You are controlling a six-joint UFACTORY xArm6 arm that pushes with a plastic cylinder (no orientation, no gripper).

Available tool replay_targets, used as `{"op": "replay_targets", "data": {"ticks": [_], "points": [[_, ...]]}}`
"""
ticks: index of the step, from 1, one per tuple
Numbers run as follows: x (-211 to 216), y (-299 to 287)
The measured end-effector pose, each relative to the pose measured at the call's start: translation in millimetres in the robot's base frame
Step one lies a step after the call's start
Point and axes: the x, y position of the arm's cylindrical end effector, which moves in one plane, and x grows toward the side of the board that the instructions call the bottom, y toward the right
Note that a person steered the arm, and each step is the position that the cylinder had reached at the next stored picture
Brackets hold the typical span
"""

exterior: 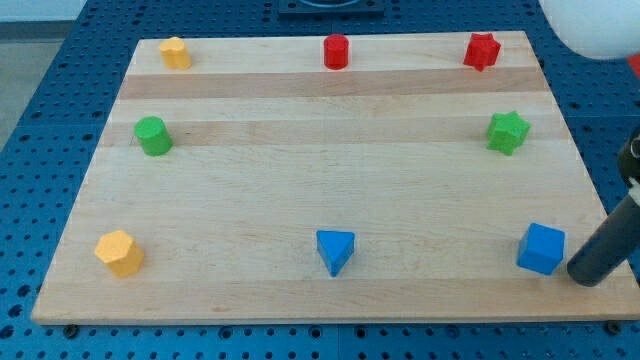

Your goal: Move the blue cube slightly to the left

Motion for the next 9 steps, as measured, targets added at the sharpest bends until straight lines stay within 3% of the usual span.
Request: {"op": "replay_targets", "data": {"ticks": [5, 8, 9], "points": [[-37, -31], [-18, -101], [-29, -95]]}}
